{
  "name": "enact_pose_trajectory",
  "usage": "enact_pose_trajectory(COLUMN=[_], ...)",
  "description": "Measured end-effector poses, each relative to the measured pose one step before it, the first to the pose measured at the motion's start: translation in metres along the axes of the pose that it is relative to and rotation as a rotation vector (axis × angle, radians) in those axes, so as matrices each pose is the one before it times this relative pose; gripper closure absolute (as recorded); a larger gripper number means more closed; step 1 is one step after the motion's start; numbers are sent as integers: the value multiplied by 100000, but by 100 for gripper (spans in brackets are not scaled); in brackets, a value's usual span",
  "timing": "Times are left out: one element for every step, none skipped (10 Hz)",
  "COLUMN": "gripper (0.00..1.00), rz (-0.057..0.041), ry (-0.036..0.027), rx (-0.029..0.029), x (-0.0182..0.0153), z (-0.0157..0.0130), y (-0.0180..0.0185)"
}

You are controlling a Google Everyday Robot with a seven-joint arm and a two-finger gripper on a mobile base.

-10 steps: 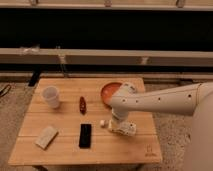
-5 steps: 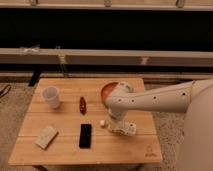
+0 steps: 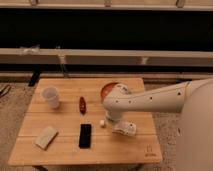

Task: Place the bottle in the ceramic bowl

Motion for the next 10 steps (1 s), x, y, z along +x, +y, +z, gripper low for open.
enact_pose_trajectory(gripper=[40,49,61,69,79,91,98,100,100,100], rz=[-395,-125,391,192,644,822,1322,605,595,852], ry=[678,1182,1603,992,1373,958,469,71,386,911], rx=[-502,-444,-482,4,402,1265,1282,1311,2274,2076], x=[-458,-327,-89,90,490,726,775,543,710,657], z=[399,403,362,3,-309,-958,-1079,-1153,-1883,-1270], y=[275,133,38,-66,-200,-293,-444,-518,-1102,-1566])
